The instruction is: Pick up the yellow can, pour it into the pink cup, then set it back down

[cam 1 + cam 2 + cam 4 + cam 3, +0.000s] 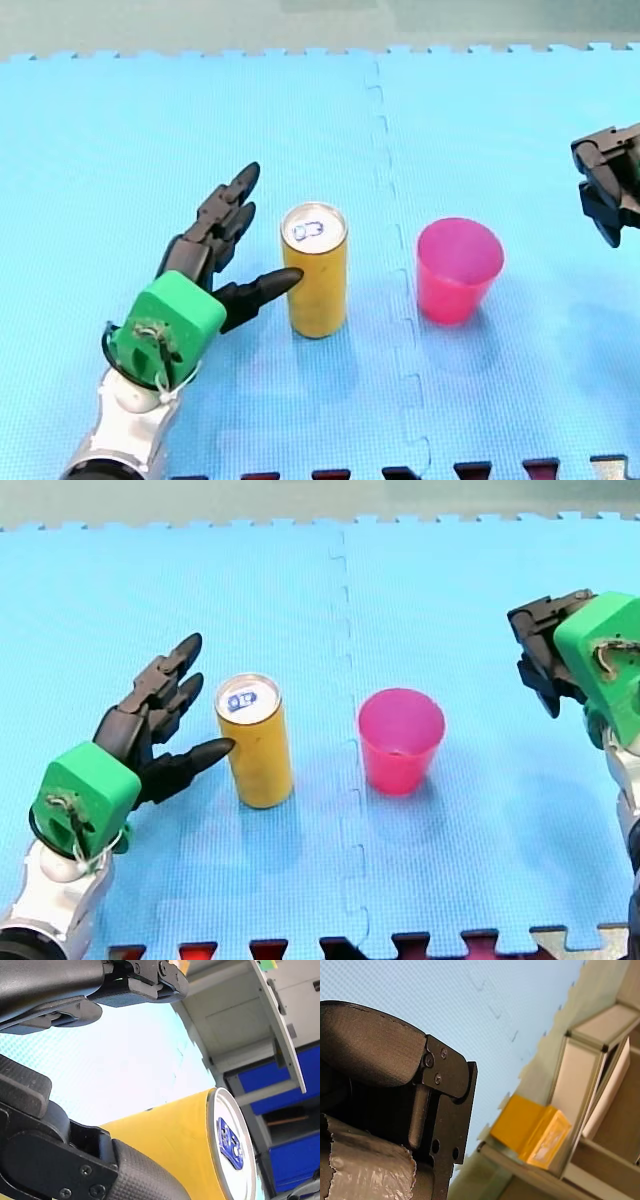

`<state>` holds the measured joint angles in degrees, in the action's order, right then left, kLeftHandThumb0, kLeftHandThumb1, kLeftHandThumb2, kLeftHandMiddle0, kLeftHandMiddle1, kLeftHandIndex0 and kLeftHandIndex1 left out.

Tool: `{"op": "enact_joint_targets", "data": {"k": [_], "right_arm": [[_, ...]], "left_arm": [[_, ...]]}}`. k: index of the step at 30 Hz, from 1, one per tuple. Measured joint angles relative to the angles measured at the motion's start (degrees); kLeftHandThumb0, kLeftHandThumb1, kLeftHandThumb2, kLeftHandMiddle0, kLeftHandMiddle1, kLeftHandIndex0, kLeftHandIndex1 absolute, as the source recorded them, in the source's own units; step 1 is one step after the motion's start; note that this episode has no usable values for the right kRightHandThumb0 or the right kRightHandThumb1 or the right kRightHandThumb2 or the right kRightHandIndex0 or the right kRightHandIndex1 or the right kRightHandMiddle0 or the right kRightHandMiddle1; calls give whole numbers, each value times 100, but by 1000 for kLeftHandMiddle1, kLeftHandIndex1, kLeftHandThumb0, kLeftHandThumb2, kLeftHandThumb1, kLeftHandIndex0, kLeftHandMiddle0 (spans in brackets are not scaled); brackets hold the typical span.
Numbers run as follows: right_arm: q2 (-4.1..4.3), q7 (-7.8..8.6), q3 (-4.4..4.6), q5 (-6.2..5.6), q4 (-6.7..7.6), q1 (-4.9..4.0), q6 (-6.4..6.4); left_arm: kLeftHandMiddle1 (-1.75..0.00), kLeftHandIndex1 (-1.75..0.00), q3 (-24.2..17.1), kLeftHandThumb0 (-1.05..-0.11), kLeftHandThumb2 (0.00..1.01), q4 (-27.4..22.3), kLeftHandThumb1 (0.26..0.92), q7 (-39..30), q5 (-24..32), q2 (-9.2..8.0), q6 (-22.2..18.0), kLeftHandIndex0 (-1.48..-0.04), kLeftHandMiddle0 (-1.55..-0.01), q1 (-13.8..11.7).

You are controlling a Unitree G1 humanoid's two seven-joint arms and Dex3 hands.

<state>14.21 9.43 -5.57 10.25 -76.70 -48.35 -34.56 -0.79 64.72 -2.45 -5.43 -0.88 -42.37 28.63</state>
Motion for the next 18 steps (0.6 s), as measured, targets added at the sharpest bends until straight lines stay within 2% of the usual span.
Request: {"op": "enact_joint_targets", "data": {"k": [5, 8, 12, 18], "right_arm": [[0, -14, -3, 0, -7, 0, 0], [-2, -14, -10, -2, -10, 1, 0], [-3, -13, -21, -3, -15, 1, 0], [-5, -12, -24, -3, -19, 1, 1]], "left_arm": [[-11, -2, 51, -1041, 0, 53, 825, -43, -26, 37, 56, -232, -333, 50], [-9, -1, 87, -1026, -1, 56, 804, -132, -32, 56, 56, -232, -334, 36], [-2, 0, 93, -998, -1, 54, 743, -261, 7, 85, 45, -231, -327, -13], [0, 0, 50, -972, 0, 9, 718, -585, 185, 110, 52, -226, -311, -48]]}}
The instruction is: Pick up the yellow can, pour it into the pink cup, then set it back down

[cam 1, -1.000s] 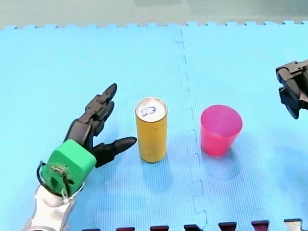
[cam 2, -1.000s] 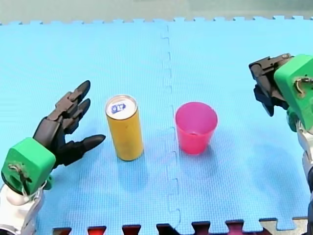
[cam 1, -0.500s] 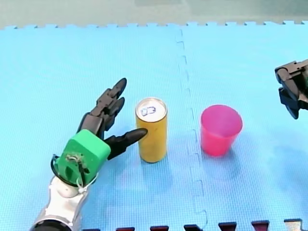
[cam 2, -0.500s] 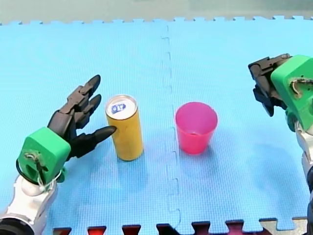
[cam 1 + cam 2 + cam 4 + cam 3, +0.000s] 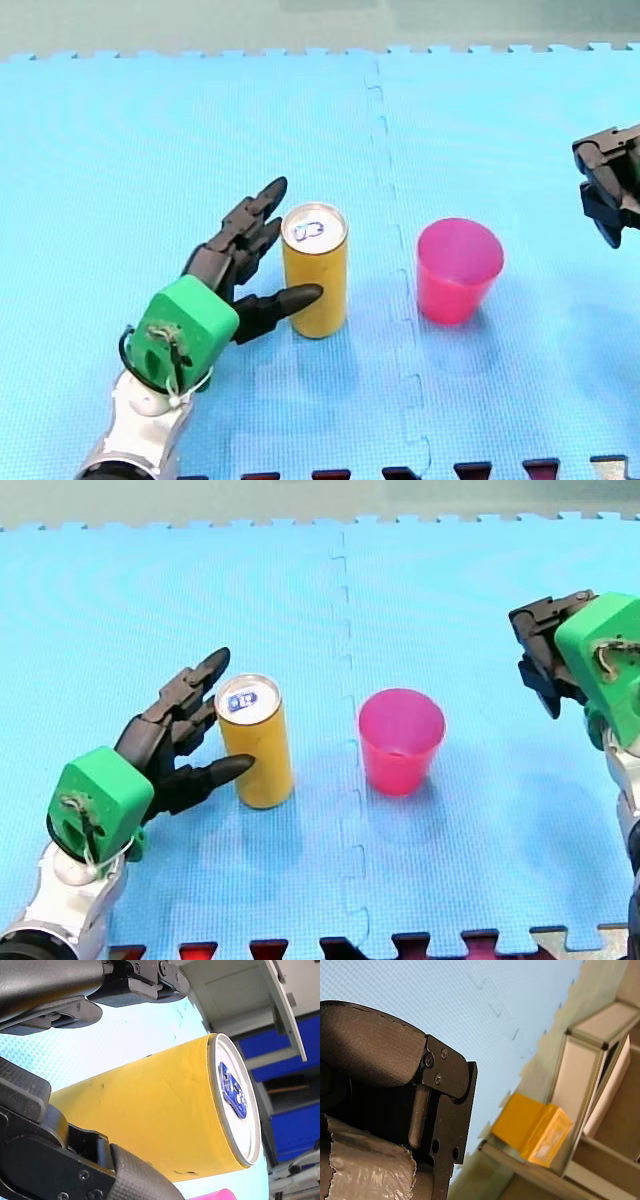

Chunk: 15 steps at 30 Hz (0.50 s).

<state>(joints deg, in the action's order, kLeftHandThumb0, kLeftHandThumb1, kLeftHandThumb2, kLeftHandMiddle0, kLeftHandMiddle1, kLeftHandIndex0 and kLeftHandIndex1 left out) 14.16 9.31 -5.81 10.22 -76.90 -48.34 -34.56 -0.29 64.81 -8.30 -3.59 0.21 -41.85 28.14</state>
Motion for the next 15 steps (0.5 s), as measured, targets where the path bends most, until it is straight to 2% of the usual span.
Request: {"op": "enact_joint_targets", "data": {"k": [9, 15], "right_arm": [[0, 16, 0, 0, 2, -2, 0], [2, 19, 7, 2, 17, -4, 0]], "left_arm": [[-4, -5, -31, -958, 3, -147, 719, -161, 62, -1, 66, -234, -317, -42], [-47, -29, -85, -906, 5, -183, 741, -202, 166, 12, 133, -345, -456, -58]]}}
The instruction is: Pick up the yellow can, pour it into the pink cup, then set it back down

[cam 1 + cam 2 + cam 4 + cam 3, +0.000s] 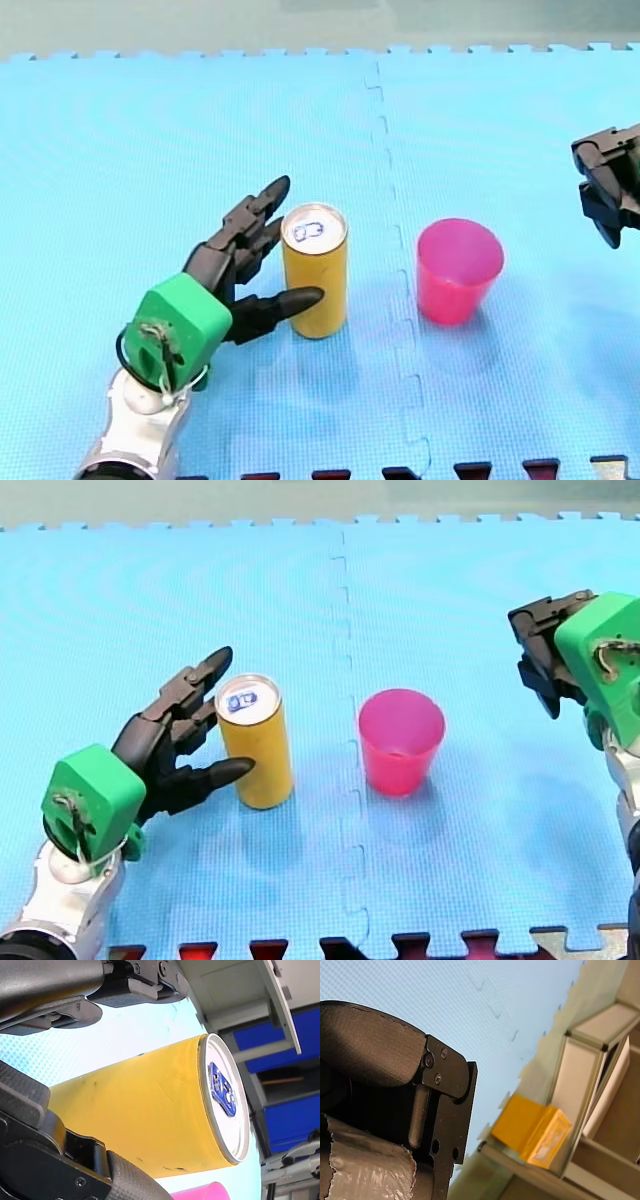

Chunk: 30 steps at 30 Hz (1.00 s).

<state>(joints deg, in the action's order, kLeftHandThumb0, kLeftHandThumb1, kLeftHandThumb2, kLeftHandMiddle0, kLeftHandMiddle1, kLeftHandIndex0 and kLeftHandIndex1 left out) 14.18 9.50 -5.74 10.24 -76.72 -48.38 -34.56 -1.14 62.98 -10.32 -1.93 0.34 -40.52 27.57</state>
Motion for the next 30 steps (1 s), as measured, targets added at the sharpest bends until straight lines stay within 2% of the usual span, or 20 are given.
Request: {"op": "enact_joint_targets", "data": {"k": [12, 22, 30], "right_arm": [[-1, -84, 74, 31, 15, 3, -31], [0, -32, 64, 10, 12, 3, -35], [4, 57, 21, -25, 4, -7, 12]], "left_arm": [[-20, -6, -39, -871, 0, -81, 739, -69, 34, 12, 50, -356, -469, -55], [-12, 0, 32, -865, 2, -167, 745, 68, -112, -32, 74, -347, -478, -83], [-2, 0, 73, -870, 1, -240, 747, 124, -139, -38, 72, -335, -469, -147]]}}
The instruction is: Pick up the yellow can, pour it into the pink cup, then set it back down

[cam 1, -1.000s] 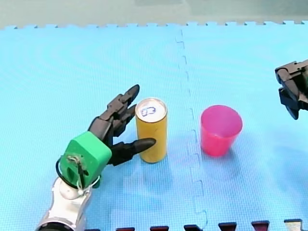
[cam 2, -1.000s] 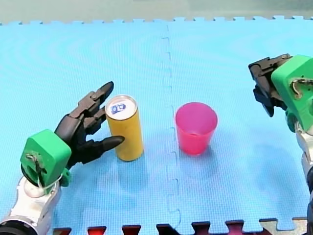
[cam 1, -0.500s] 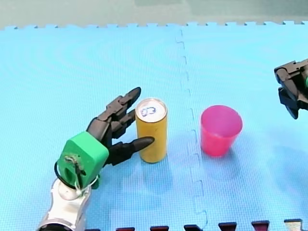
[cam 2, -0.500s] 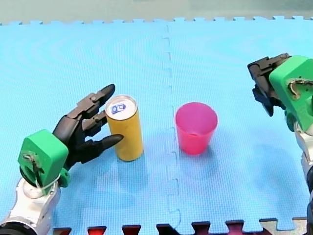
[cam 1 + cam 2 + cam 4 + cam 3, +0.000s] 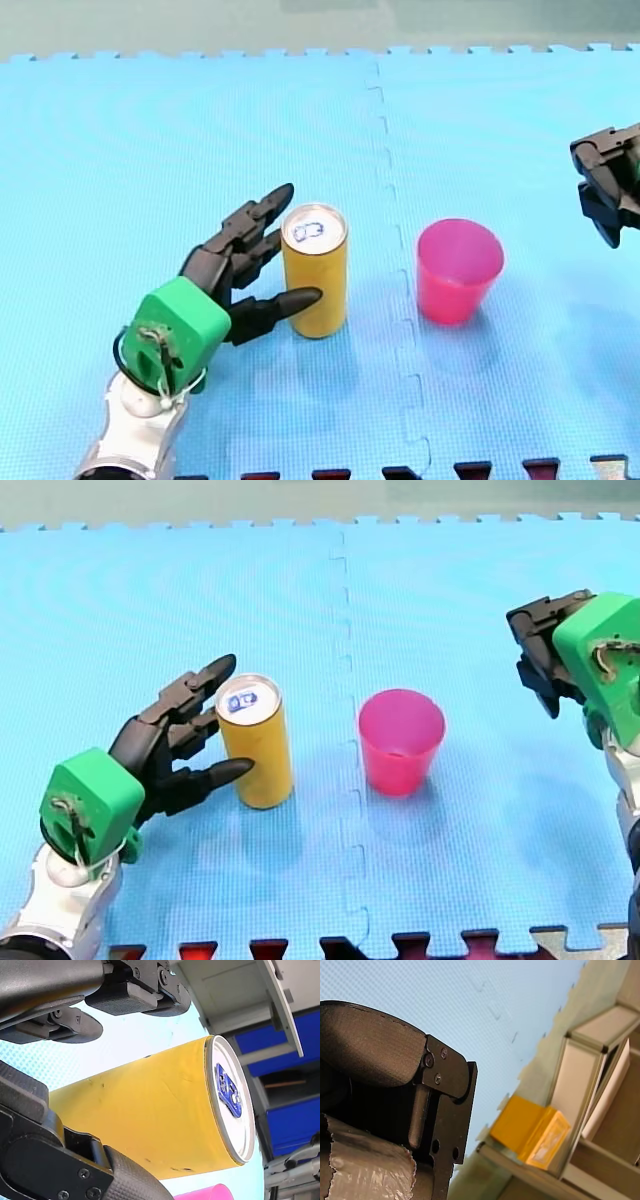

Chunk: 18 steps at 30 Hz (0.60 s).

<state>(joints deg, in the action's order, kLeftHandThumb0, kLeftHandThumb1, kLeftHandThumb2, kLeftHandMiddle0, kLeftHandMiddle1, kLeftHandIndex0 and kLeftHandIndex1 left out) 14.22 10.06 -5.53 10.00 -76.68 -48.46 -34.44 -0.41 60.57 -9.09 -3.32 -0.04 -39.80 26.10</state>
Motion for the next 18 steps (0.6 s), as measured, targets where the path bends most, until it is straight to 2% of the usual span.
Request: {"op": "enact_joint_targets", "data": {"k": [6, 13, 18], "right_arm": [[2, 60, -28, -12, -1, 0, 0], [2, 107, -62, -52, -2, -1, -1], [1, 166, -79, -76, -1, 0, -22]], "left_arm": [[0, 0, 29, -911, 0, -10, 713, 19, -10, -25, 1, -290, -401, -5], [0, 0, 68, -957, 0, -11, 709, -165, -10, -162, 123, -273, -346, 18], [0, 0, 104, -962, 0, -42, 703, -176, -25, -175, 214, -271, -336, 29]]}}
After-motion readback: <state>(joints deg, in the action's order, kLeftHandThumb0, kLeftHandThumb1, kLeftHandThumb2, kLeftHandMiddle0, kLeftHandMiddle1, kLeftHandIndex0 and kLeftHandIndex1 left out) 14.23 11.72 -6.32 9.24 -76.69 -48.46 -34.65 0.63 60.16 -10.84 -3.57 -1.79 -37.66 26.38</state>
